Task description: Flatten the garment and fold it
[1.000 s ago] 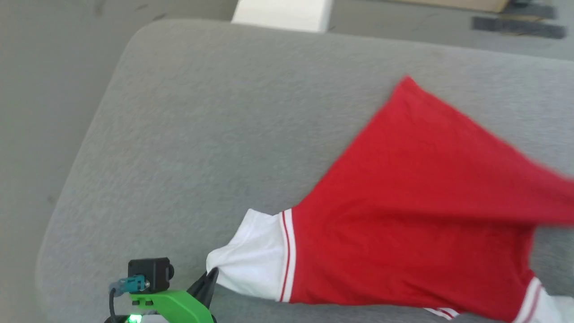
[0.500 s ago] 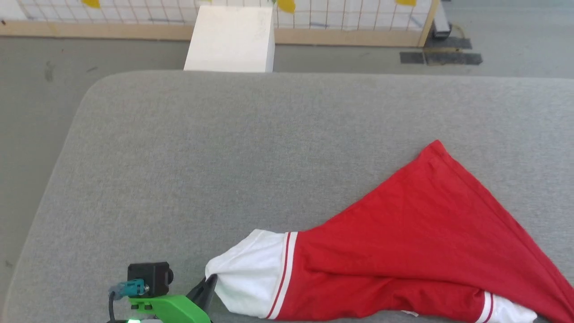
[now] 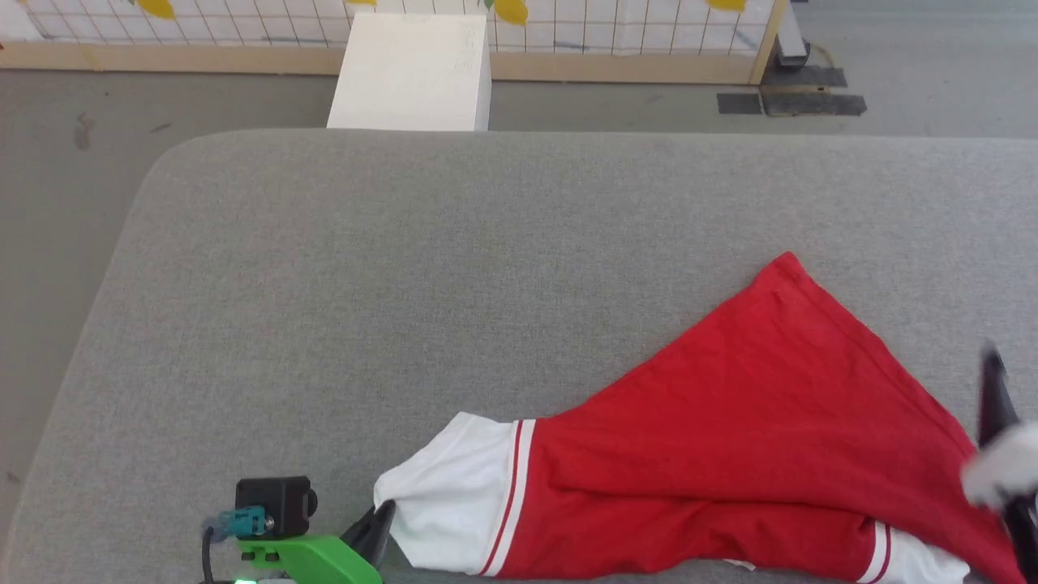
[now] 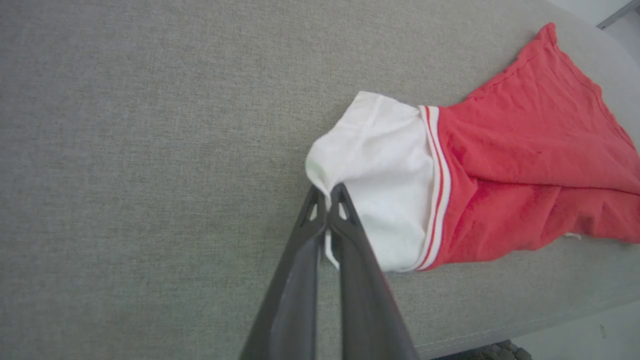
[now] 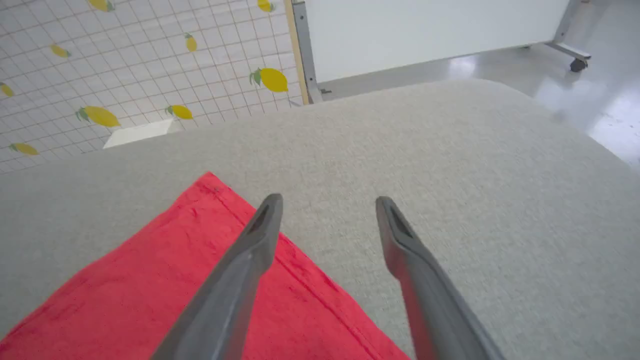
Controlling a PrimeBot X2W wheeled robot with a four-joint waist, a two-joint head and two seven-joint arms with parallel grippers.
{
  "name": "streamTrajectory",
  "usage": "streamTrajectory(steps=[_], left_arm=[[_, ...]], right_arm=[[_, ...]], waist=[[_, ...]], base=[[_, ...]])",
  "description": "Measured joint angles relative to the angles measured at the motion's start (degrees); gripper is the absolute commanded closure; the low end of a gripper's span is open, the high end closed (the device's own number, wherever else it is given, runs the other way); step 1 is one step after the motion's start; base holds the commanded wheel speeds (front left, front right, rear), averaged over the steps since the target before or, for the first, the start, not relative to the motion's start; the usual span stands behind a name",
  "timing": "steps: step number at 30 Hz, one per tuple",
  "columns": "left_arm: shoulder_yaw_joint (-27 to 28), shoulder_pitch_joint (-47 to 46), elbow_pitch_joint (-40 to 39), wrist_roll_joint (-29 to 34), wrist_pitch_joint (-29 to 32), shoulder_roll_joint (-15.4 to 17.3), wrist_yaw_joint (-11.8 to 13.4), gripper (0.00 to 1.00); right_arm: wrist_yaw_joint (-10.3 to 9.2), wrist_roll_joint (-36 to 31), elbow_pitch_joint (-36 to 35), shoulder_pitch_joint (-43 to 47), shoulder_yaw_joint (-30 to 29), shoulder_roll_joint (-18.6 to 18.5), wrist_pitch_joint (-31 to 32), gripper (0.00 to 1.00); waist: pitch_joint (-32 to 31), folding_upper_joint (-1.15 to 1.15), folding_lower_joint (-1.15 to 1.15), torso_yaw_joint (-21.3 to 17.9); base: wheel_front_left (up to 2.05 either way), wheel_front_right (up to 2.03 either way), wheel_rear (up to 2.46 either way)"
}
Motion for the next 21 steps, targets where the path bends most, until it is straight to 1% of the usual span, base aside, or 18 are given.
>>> streamTrajectory(steps=[2, 4, 6, 8, 11, 14, 18, 21], left_arm=[[0.00, -0.31, 0.07, -0.01, -0.11, 0.00, -0.03, 1.00], [-0.08, -1.00, 0.23, -0.01, -0.33, 0.01, -0.25, 1.00], [-0.26, -1.77, 0.40, -0.01, -0.54, 0.00, -0.54, 1.00], [-0.53, -2.59, 0.74, -0.01, -0.70, -0.02, -0.85, 1.00], [-0.92, -3.56, 1.40, -0.01, -1.03, -0.11, -1.09, 1.00], [-1.43, -4.37, 1.89, -0.01, -1.34, -0.29, -1.55, 1.00], [-1.91, -5.41, 2.22, -0.01, -1.79, -0.65, -1.98, 1.00], [-2.25, -5.93, 2.57, -0.01, -2.30, -0.89, -2.04, 1.00]], right_arm=[[0.00, 0.81, 1.65, -4.15, 4.61, -1.64, -4.76, 0.00], [0.00, 1.35, 4.69, -7.90, 8.39, -3.46, -7.35, 0.00], [0.00, 1.72, 8.57, -11.54, 12.00, -5.34, -8.36, 0.00], [0.00, 1.83, 13.50, -15.62, 15.51, -7.37, -7.86, 0.00], [0.00, 1.56, 20.57, -21.36, 19.41, -9.24, -4.00, 0.00], [0.01, 0.74, 27.20, -26.69, 21.69, -10.44, 2.69, 0.00], [0.01, -1.52, 33.65, -32.64, 22.58, -11.50, 11.55, 0.00], [0.01, -3.35, 36.52, -35.73, 22.54, -11.85, 16.71, 0.00]], waist=[[0.64, 0.00, 0.00, 0.09], [1.30, 0.00, 0.00, 0.24], [2.01, 0.00, 0.00, 0.52], [2.80, 0.00, 0.00, 1.02], [3.89, 0.00, 0.00, 2.05], [5.05, 0.00, 0.00, 3.23], [6.70, 0.00, 0.00, 4.98], [7.92, 0.00, 0.00, 6.18]], base=[[0.00, 0.00, 0.00], [0.00, 0.00, 0.00], [0.00, 0.00, 0.00], [0.00, 0.00, 0.00], [0.00, 0.00, 0.00], [0.00, 0.00, 0.00], [0.00, 0.00, 0.00], [0.00, 0.00, 0.00]])
